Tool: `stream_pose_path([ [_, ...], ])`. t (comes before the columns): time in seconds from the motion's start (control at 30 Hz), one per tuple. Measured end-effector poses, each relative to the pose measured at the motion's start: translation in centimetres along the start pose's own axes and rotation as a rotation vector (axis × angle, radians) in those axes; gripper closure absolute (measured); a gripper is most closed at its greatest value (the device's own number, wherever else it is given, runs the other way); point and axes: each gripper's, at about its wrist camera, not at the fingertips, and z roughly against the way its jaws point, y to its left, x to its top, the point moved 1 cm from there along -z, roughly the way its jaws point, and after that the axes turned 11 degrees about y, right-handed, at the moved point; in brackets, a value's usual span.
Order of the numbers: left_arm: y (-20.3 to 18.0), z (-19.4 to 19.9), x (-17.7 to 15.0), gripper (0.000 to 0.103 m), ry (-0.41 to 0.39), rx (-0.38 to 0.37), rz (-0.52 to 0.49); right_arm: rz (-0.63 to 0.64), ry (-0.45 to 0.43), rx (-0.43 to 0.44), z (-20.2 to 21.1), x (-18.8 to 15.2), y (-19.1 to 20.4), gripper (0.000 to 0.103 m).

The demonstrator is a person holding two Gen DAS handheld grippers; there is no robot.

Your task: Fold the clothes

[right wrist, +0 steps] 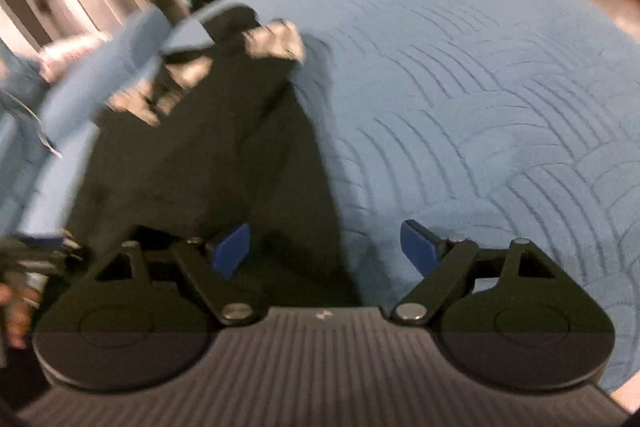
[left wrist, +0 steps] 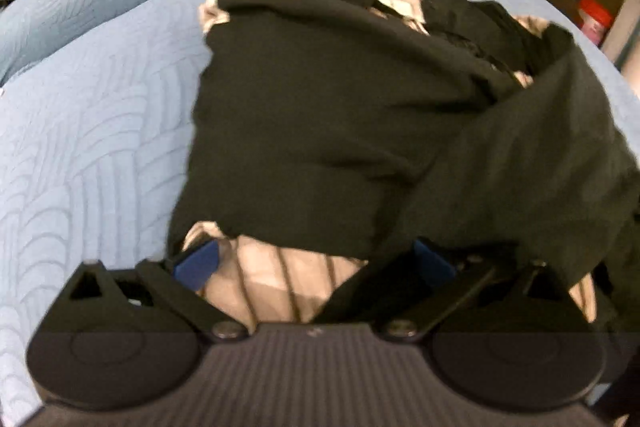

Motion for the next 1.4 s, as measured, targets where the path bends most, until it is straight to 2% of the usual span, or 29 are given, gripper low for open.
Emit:
stream_pose_path([
  [0.07,1.6,2.8,0.5,0.0,-0.071,-0.043,0.011,-0.015,-0.047,0.05,1.1,0.9,-0.2,0.018],
  [0.13,2.8,4.0,1.2,0.0,-0.099,-0.035,0.021,-0.027,-0.079,0.094,1.8,1.8,-0.6,0.018],
  [0.27,6.3,4.0,4.5,0.0,-0.106,-0.044,0.039,-0.037,-0.081,0.169,0.7,5.2,-1.8,0.018],
  [0.37,8.9,2.4,8.3,0.0,-0.059,-0.079,0.068,-0.025,-0.049,0.194,-1.4,7.9,-2.0,0.018],
  [0.47,9.6,0.7,12.6,0.0,-0.008,-0.07,0.09,-0.013,-0.027,0.196,-2.8,10.4,-1.6,0.018],
  [0.53,8.7,-0.3,16.2,0.0,0.025,-0.043,0.055,0.005,-0.011,0.196,-3.9,12.2,-1.0,0.018],
  [0.63,6.6,-2.3,20.5,0.0,0.074,-0.013,-0.047,0.098,0.029,0.159,-5.8,15.0,1.1,0.018],
  [0.77,3.9,-7.4,25.3,0.0,0.184,0.094,-0.272,0.324,0.086,0.101,-8.4,18.5,4.9,0.018],
  [0.93,3.1,-12.0,27.4,0.0,0.292,0.056,-0.393,0.657,0.198,0.001,-12.5,21.9,9.3,0.019],
  [1.07,5.3,-15.1,28.4,0.0,0.372,-0.063,-0.269,0.733,0.26,-0.05,-16.5,24.2,10.2,0.019],
  [1.17,5.5,-15.2,28.4,0.0,0.32,-0.067,-0.262,0.691,0.304,-0.06,-19.5,25.5,9.5,0.019],
  [1.2,5.6,-15.3,28.4,0.001,0.314,-0.068,-0.258,0.678,0.334,-0.056,-20.4,25.5,9.3,0.024],
  [1.23,5.4,-15.0,28.1,0.009,0.301,-0.069,-0.272,0.671,0.368,-0.05,-21.3,25.2,9.1,0.039],
  [1.27,5.3,-14.4,27.8,0.031,0.284,-0.076,-0.306,0.693,0.386,-0.057,-21.8,24.6,9.3,0.045],
  [1.3,5.2,-13.7,27.6,0.048,0.269,-0.083,-0.338,0.725,0.38,-0.059,-21.8,24.1,9.6,0.074],
  [1.33,5.4,-13.3,27.5,0.1,0.273,-0.099,-0.341,0.766,0.371,-0.03,-21.3,23.4,10.2,0.095],
  [1.4,5.7,-12.4,27.5,0.101,0.282,-0.129,-0.348,0.81,0.371,0.007,-20.4,22.5,11.0,0.095],
])
